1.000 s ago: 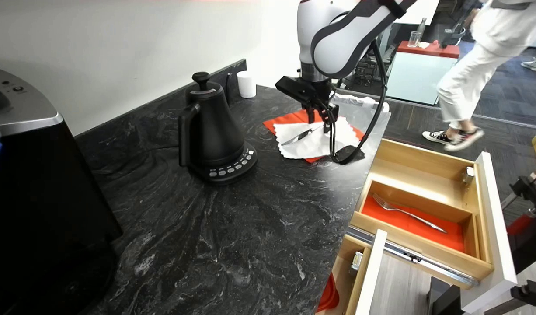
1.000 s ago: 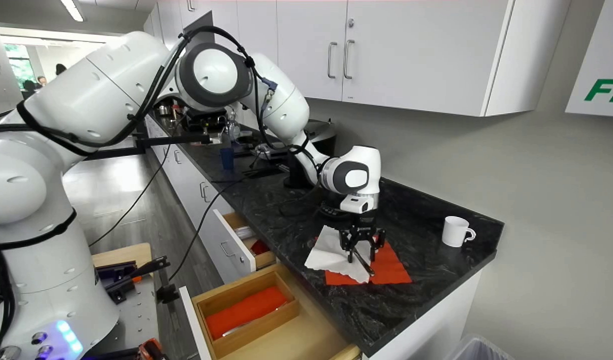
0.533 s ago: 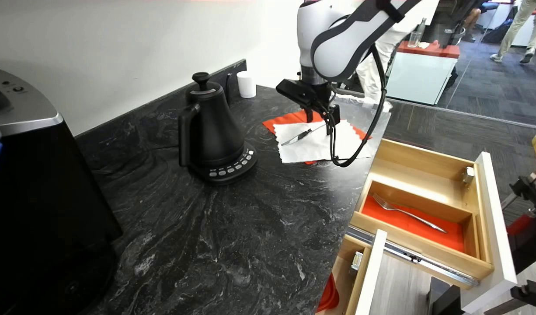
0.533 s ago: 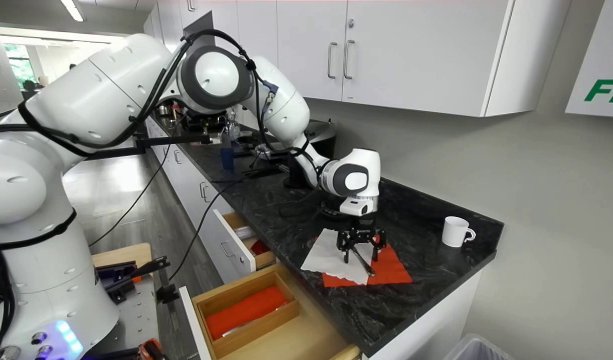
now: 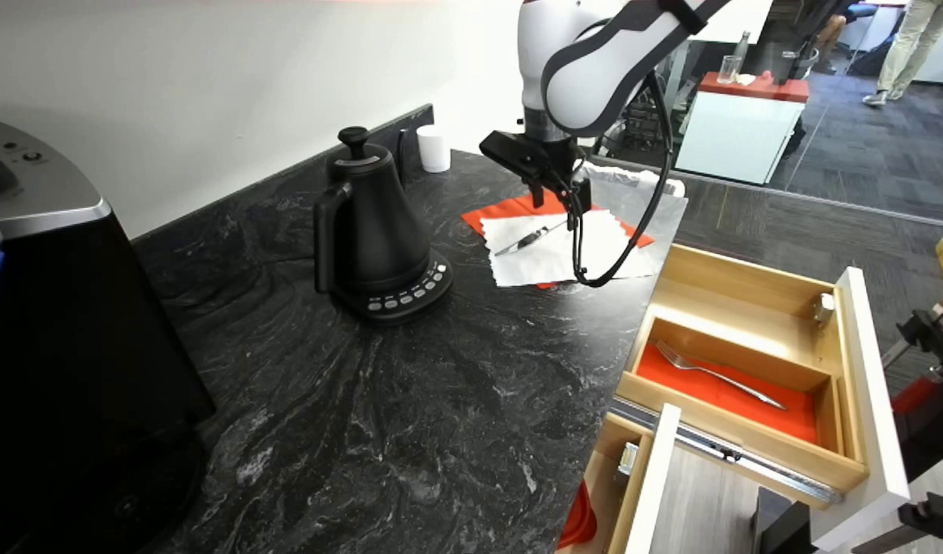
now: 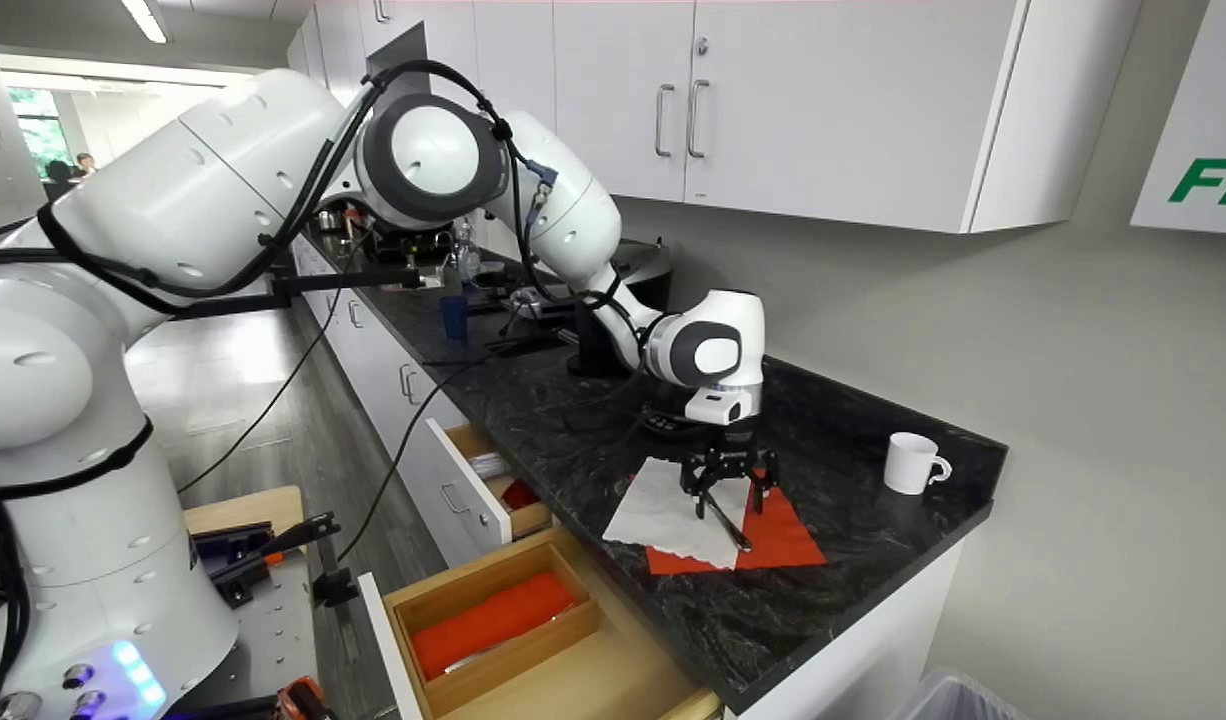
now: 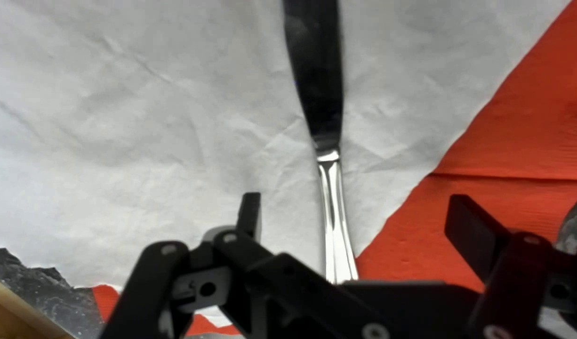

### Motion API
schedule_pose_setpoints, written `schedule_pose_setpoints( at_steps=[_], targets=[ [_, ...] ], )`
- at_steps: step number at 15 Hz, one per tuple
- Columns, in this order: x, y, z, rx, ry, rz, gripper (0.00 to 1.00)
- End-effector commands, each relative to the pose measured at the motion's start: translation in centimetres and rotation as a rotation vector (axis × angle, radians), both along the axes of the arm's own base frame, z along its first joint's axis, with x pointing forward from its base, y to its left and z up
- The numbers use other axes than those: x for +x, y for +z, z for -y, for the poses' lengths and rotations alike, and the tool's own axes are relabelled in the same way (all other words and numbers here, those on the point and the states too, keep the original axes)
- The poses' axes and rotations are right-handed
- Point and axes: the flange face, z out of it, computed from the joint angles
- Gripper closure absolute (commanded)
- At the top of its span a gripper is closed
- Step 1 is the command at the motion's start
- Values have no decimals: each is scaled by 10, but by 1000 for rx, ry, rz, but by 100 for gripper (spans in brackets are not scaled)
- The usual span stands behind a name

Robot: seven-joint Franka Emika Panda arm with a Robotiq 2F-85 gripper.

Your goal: Put the fork and knife inside the box in the drawer

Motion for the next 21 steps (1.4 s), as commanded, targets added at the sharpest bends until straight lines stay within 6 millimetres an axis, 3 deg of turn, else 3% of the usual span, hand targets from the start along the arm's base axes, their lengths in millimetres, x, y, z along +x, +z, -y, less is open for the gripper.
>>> schedule_pose_setpoints(
  at_steps=[1,2,10,13,15,19,21],
  targets=[
    [6,3,5,10,-15,14,25],
    [6,3,6,10,-14,14,26],
    [7,3,6,13,-17,15,80],
    [7,4,6,14,-17,17,95],
    [7,4,6,14,-17,17,98],
    [6,7,5,16,-20,17,94],
    [4,23,-1,12,-16,40,94]
  ],
)
